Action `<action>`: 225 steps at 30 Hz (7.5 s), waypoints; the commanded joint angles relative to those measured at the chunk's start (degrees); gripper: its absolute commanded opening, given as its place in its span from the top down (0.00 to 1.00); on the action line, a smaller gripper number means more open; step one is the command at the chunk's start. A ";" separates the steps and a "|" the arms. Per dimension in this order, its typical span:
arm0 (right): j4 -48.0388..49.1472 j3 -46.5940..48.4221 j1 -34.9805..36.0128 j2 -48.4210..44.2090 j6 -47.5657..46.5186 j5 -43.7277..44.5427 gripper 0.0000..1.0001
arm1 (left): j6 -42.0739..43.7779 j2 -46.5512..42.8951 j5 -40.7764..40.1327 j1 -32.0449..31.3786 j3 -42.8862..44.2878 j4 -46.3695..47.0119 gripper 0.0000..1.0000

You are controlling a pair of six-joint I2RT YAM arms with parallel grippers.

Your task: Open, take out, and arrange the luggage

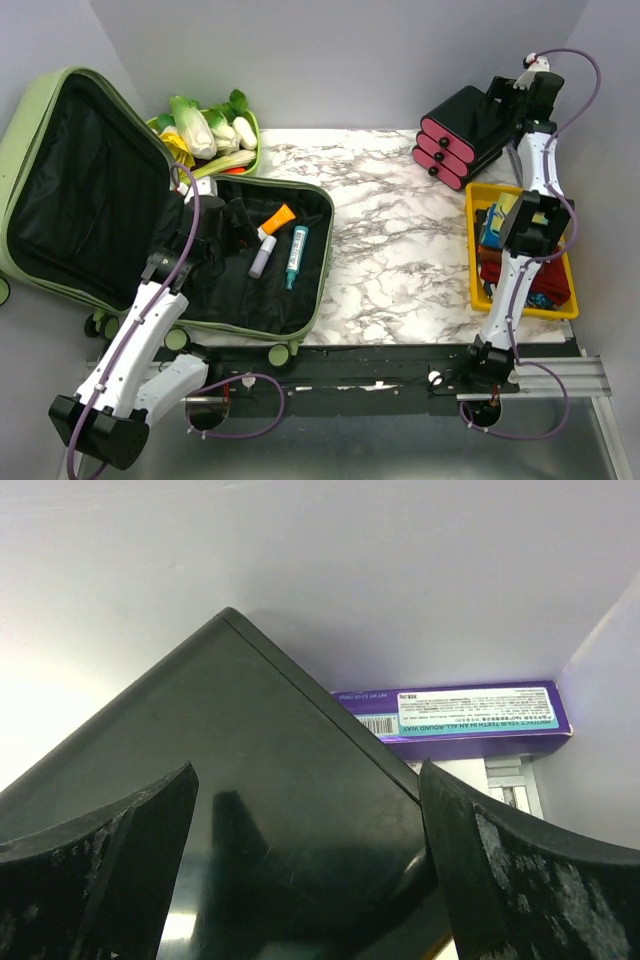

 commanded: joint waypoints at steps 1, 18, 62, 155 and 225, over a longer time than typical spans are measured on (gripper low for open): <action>-8.24 -2.95 -1.10 -2.22 -2.85 -7.57 0.01 | -0.49 -2.81 -1.96 0.21 -0.45 -1.32 0.01; -20.29 -15.70 -0.04 -12.68 -21.40 -21.13 0.16 | 0.92 -6.50 -0.65 0.21 -0.36 -3.43 0.01; -10.00 -31.19 26.15 -22.09 24.22 50.59 0.28 | 4.26 -9.05 0.59 0.21 -2.38 -1.23 0.01; 9.58 -40.75 16.48 -22.88 -51.97 23.61 0.27 | 3.38 -11.95 -2.93 0.21 -3.17 -4.84 0.01; -29.00 -69.32 54.80 -48.28 -35.63 69.41 0.88 | 2.59 -15.12 4.10 0.30 -7.04 -0.79 0.01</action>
